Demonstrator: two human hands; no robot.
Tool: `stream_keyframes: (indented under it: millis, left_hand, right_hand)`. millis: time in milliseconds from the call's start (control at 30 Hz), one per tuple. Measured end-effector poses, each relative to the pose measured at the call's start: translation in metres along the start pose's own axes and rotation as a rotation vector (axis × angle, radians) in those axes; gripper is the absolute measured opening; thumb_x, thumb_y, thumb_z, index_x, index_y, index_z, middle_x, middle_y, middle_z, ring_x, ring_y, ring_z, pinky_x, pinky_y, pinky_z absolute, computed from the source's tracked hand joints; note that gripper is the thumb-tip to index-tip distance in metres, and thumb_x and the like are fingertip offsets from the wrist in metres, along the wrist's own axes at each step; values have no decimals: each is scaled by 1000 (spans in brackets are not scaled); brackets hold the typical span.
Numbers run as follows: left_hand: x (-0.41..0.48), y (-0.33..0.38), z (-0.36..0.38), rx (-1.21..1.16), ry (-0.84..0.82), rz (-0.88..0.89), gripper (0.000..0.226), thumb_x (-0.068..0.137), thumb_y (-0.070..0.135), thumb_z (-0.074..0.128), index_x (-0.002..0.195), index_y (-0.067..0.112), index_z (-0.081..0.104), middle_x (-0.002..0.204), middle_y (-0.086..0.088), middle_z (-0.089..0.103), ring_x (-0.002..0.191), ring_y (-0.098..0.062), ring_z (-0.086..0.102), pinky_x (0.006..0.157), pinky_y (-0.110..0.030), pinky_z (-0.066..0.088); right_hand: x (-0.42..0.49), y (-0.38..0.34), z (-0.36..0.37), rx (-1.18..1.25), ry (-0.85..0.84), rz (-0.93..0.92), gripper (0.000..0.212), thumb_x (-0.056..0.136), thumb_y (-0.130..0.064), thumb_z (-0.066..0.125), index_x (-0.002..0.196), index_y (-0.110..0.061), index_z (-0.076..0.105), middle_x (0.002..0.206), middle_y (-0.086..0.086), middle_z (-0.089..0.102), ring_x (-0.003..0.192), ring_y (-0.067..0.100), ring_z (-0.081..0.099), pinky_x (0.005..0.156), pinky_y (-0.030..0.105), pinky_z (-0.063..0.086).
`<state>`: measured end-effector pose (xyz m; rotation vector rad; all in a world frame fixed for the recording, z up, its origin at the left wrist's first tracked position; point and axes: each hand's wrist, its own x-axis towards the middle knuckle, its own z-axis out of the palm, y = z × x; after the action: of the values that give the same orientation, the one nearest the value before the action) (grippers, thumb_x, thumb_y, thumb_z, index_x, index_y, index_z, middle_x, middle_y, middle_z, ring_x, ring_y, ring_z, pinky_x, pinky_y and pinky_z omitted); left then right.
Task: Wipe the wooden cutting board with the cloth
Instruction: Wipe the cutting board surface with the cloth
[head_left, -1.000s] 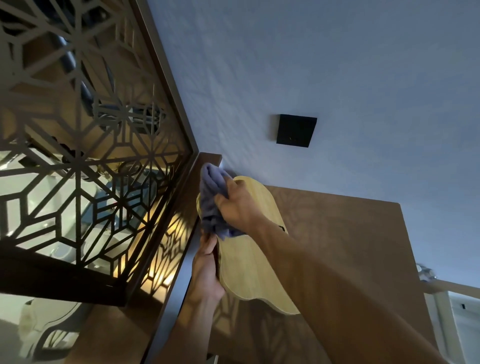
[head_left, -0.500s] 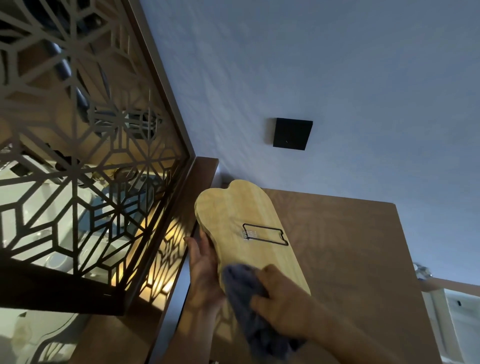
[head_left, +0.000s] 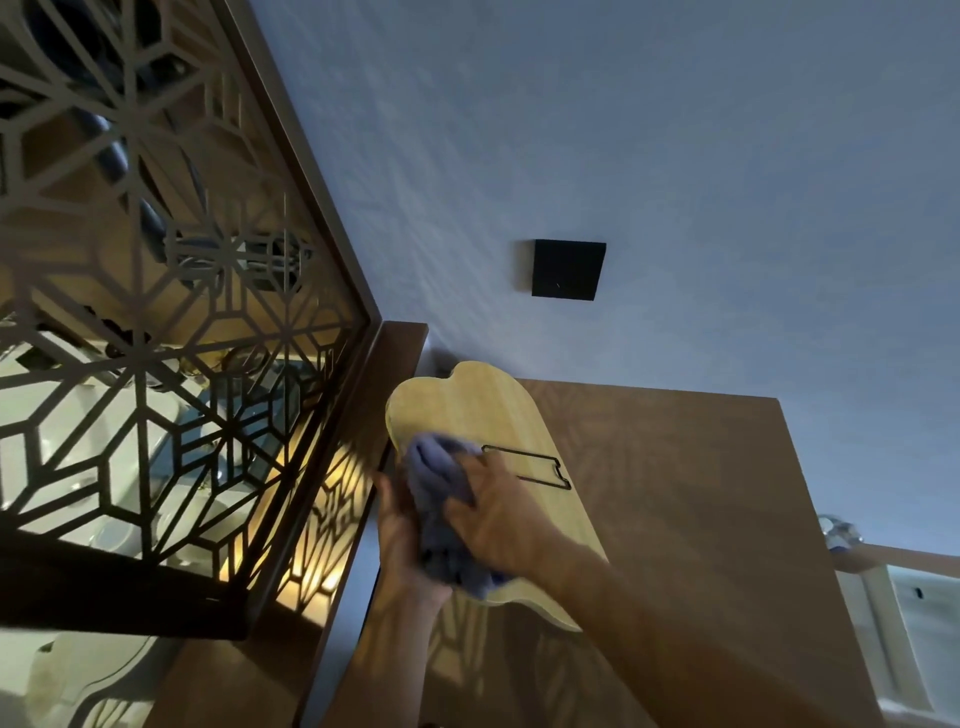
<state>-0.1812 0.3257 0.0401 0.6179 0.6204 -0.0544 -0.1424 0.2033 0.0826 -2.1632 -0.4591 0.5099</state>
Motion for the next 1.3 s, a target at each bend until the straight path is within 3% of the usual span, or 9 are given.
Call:
stream_keyframes:
  millis: [233,333,600,733,767,833,1000,1133,1300]
  left_hand:
    - [5,-4,17,229,66,436,49,115,39,33,126,1,62,111,-37,75,84,-42,80,71,-45,67]
    - [-8,-9,25,179,94,166,49,114,35,35,147,6,56,134,-42,61,75,-30,81,60,-41,66]
    - [-1,-1,4,234,177,65,37,101,38,56,95,21,87,91,-9,83,84,-31,81,65,-45,64]
    - [-10,-3,16,162,205,161,28,106,34,54,129,29,69,97,17,66,135,-34,45,97,-44,53]
    - [-2,5,23,112,231,290,15,104,25,59,115,20,68,94,1,66,86,-20,51,92,-44,54]
    - [9,-8,24,274,280,734,19,95,9,72,93,-6,60,86,-17,67,77,-27,64,87,-29,57]
    - [0,7,5,234,47,94,46,104,34,57,150,32,56,142,-12,68,119,-33,71,96,-56,56]
    - [-3,0,9,227,-9,97,38,102,32,60,139,41,65,134,-7,74,111,-33,75,77,-52,63]
    - [-4,3,12,305,-10,164,76,79,18,78,145,47,52,118,1,81,95,-24,80,59,-40,65]
  right_hand:
    - [-74,-2,-37,163,-43,80,29,81,-33,53,107,-39,65,93,-10,63,86,12,64,71,16,47]
    - [-12,-27,-48,208,159,-19,28,95,-31,52,120,-24,62,98,6,69,77,16,67,59,22,46]
    - [65,-28,-16,26,35,47,49,99,-30,54,145,-16,46,129,15,55,108,34,61,93,45,54]
    - [-6,0,2,24,8,43,60,91,-35,49,149,-23,39,142,10,42,118,36,56,103,42,47]
    - [-27,4,4,35,-23,34,64,88,-37,47,150,-26,38,145,6,40,121,33,54,106,42,45]
    - [-66,10,1,66,-107,22,66,84,-41,47,149,-28,42,143,-4,39,121,23,53,108,30,43]
    - [-73,3,-58,111,-274,133,28,79,-34,53,104,-33,64,100,-10,68,83,1,63,86,27,53]
    - [14,-26,-91,279,128,-41,18,95,-20,54,104,-29,66,92,-1,74,82,11,71,76,37,60]
    - [128,-21,-60,116,62,-17,45,100,-28,57,143,-19,50,127,15,60,109,32,64,100,49,53]
